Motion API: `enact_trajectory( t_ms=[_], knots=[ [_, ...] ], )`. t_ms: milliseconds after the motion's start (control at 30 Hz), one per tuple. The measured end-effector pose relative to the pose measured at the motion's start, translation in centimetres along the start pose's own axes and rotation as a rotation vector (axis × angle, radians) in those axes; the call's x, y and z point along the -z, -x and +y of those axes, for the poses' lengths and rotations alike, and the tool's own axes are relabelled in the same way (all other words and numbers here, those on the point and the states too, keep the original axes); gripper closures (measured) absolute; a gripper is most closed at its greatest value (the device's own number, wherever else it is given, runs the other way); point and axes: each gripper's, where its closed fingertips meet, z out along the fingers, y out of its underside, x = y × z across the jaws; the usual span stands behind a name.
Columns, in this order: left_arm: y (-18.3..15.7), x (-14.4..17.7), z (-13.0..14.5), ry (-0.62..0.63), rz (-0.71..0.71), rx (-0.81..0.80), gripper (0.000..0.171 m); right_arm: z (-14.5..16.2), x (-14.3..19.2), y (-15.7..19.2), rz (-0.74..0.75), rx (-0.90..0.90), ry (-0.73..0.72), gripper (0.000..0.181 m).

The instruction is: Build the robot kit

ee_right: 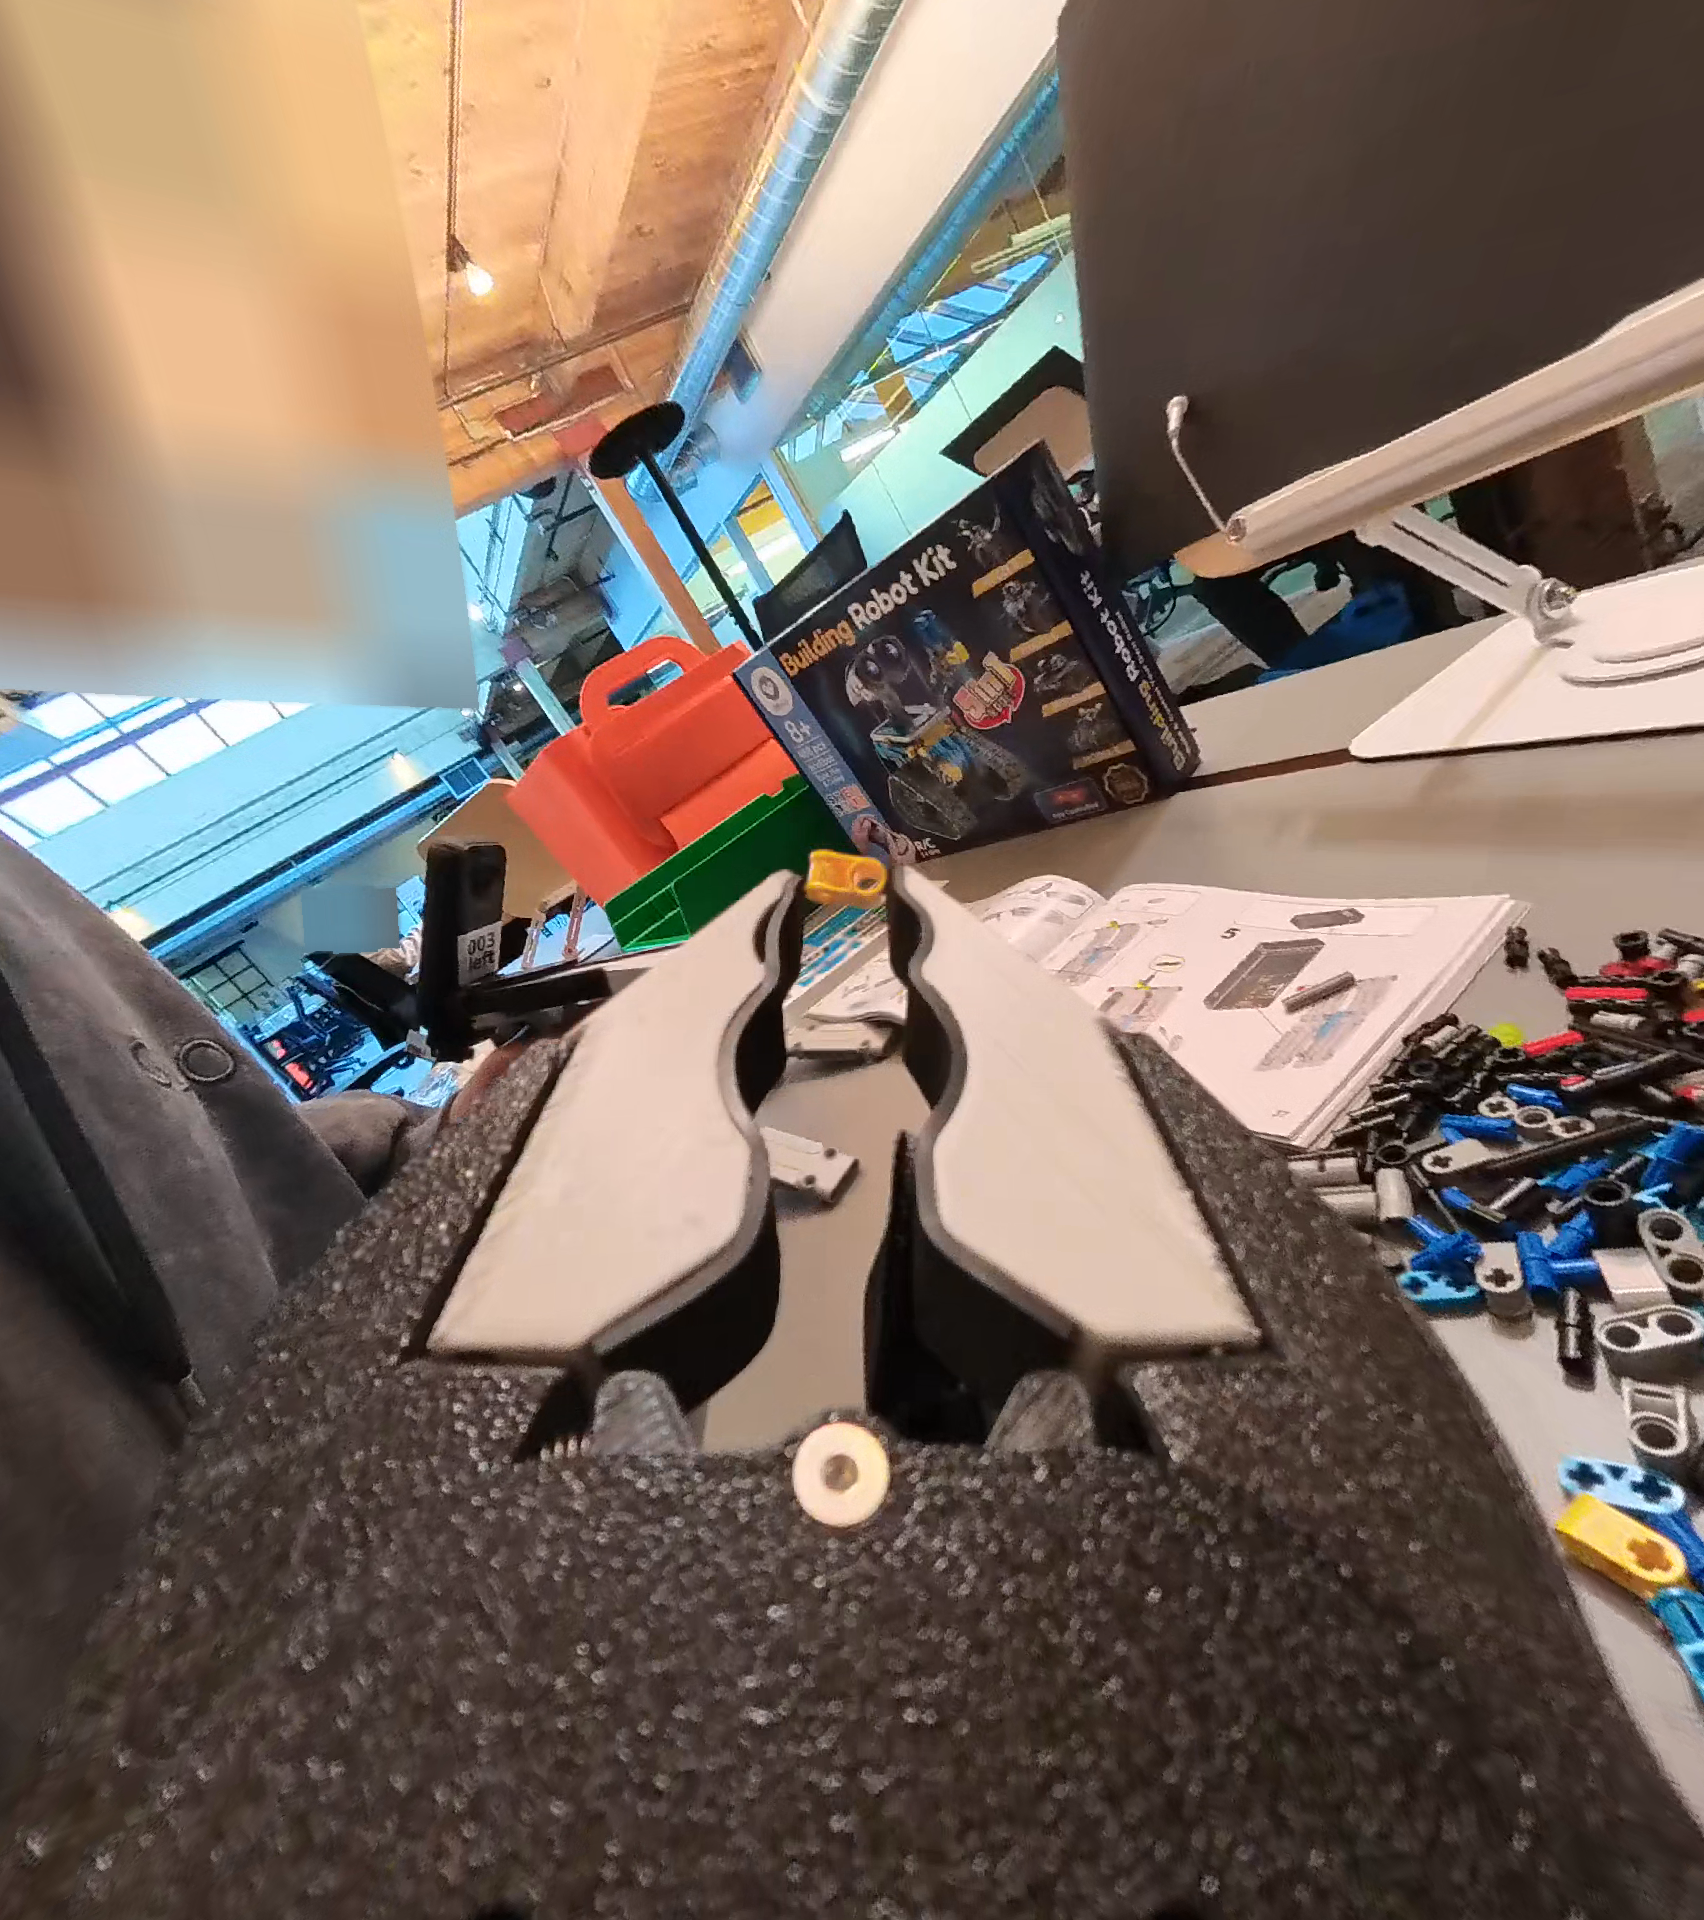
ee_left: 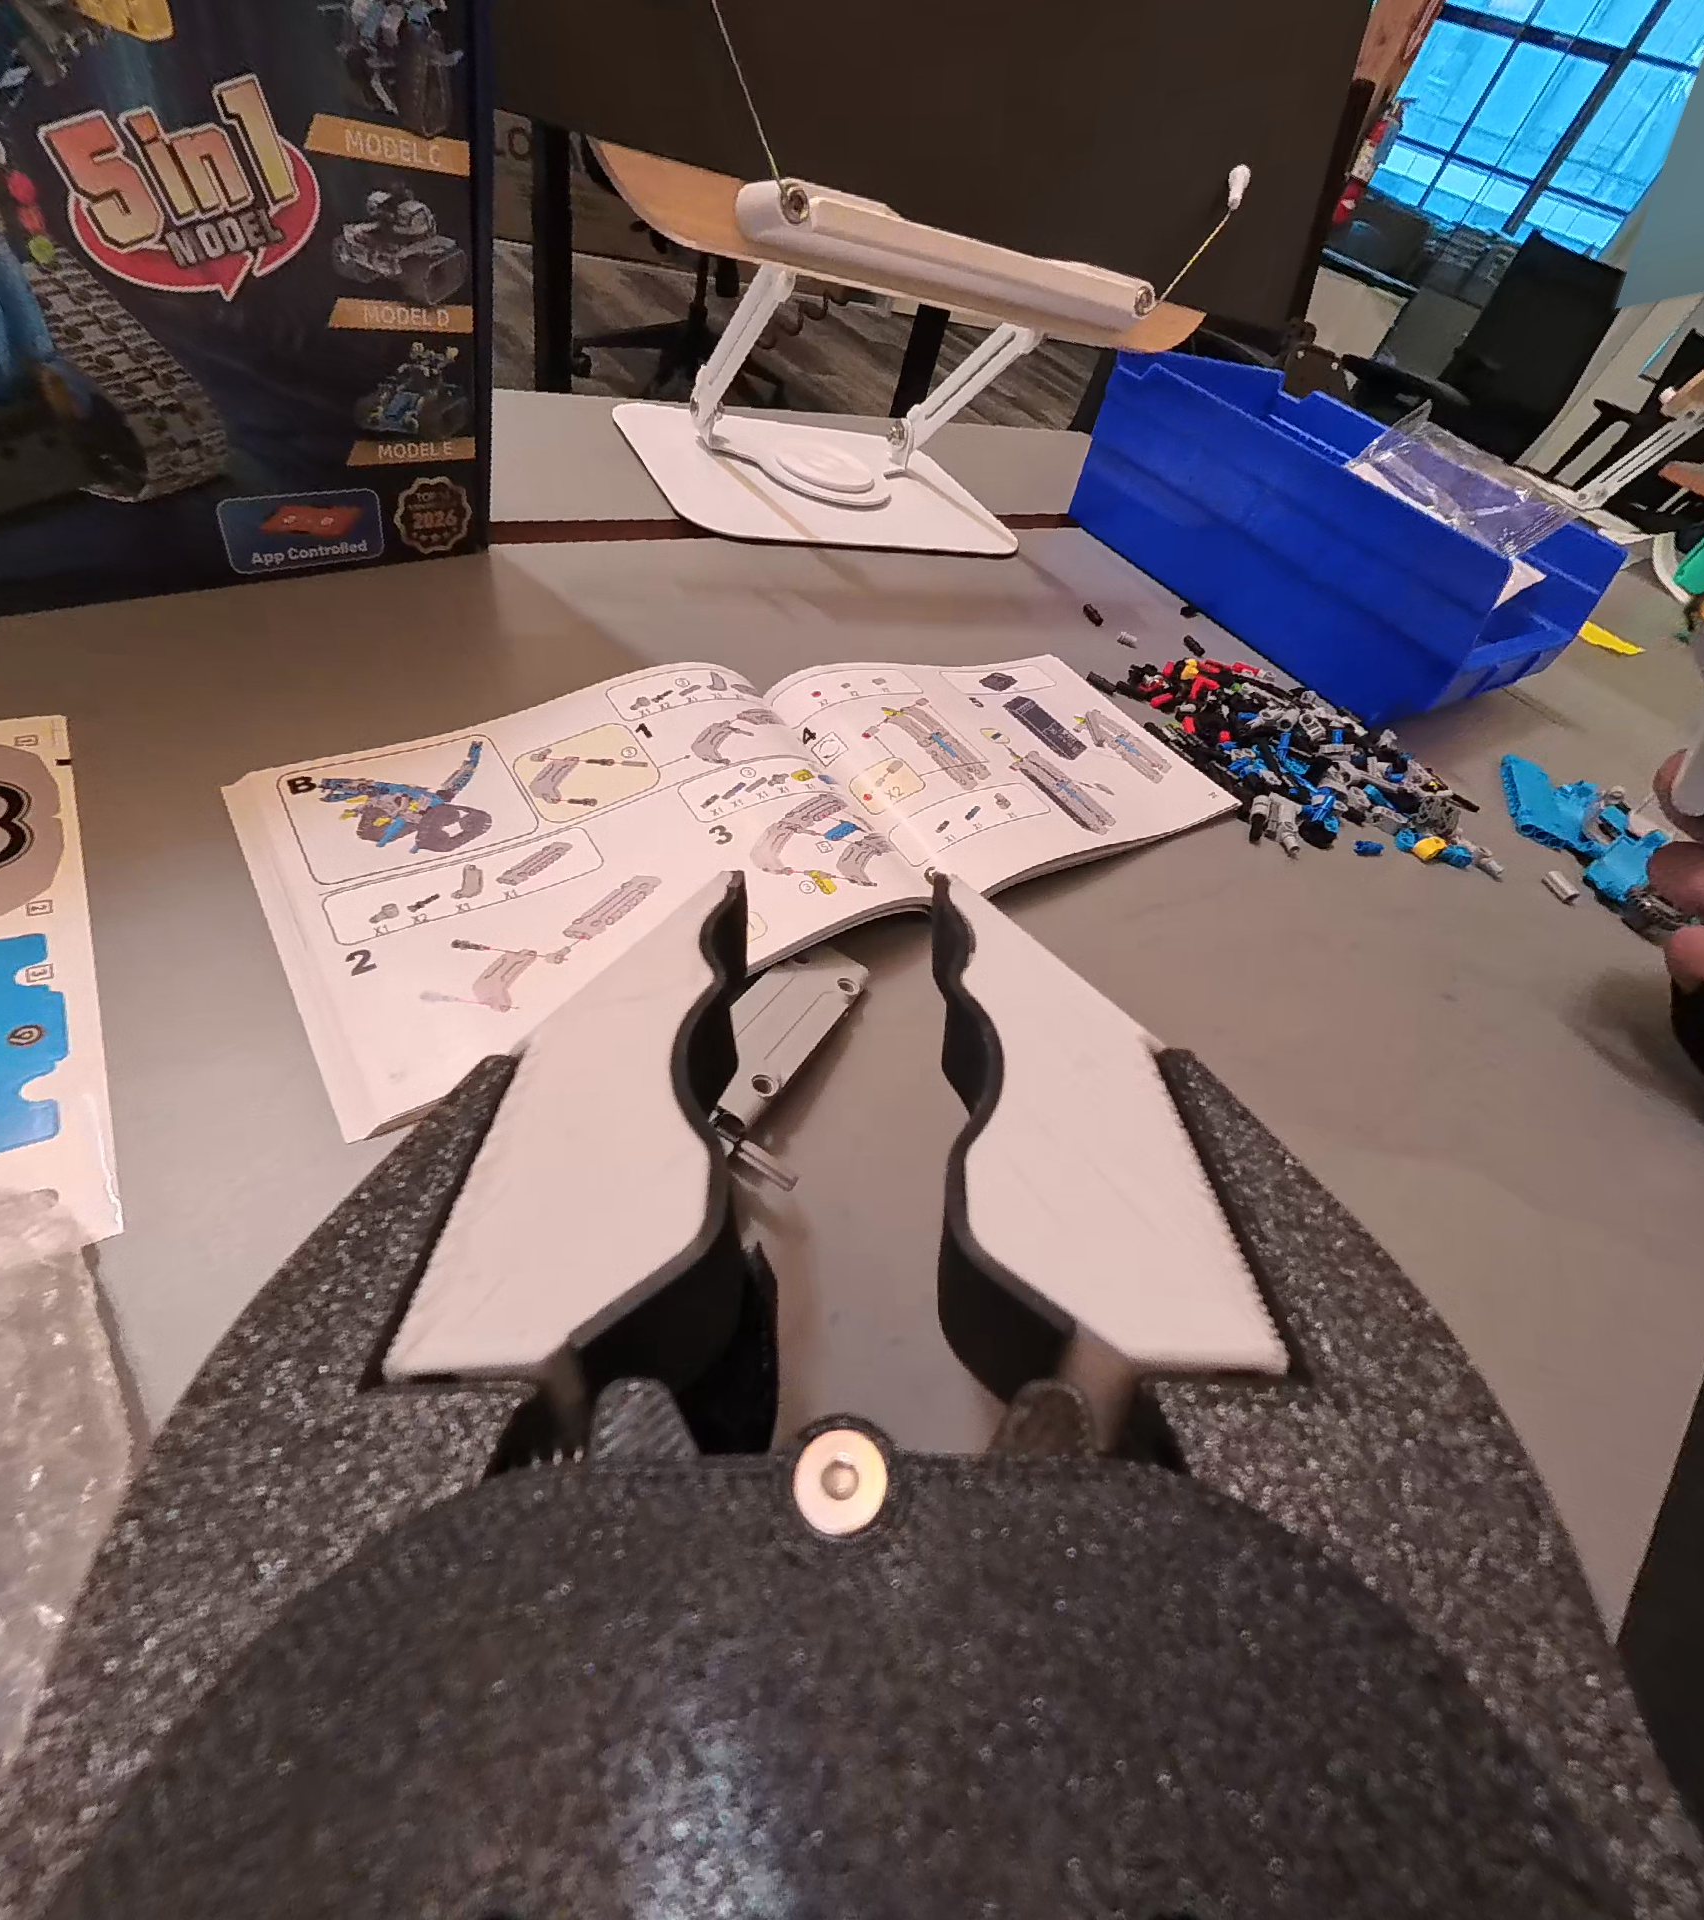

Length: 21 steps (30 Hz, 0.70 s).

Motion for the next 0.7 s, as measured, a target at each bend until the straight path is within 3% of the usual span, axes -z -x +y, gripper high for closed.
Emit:
enact_trajectory(
  t_ms=[133, 233, 333, 400, 500, 600, 700],
  knots=[
    [0.0, -0.1, 0.2, 0.009, -0.003, -0.01, 0.137, 0.8, 0.0, -0.8, 0.083, 0.044, 0.055, 0.167],
    [0.1, -0.1, 0.3, 0.013, -0.01, -0.017, 0.137, 4.8, 0.5, -2.9, 0.326, 0.279, 0.343, 0.166],
    [0.1, -0.2, 0.4, 0.019, -0.012, -0.012, 0.137, 10.3, 0.7, -2.3, 0.356, 0.499, 0.643, 0.168],
    [0.0, -0.3, 0.4, 0.023, -0.008, -0.013, 0.137, 11.6, 0.9, -2.8, 0.398, 0.565, 0.728, 0.167],
    [-0.3, -0.4, 0.4, 0.023, -0.005, -0.033, 0.137, 9.9, 2.3, -6.6, 0.603, 0.555, 0.726, 0.167],
    [-0.5, -0.4, 0.5, 0.024, -0.007, -0.049, 0.137, 6.4, 4.2, -10.3, 0.824, 0.508, 0.63, 0.167],
    [-0.7, -0.5, 0.5, 0.025, 0.001, -0.047, 0.138, 4.4, 4.9, -13.0, 0.927, 0.497, 0.585, 0.167]
  ],
)
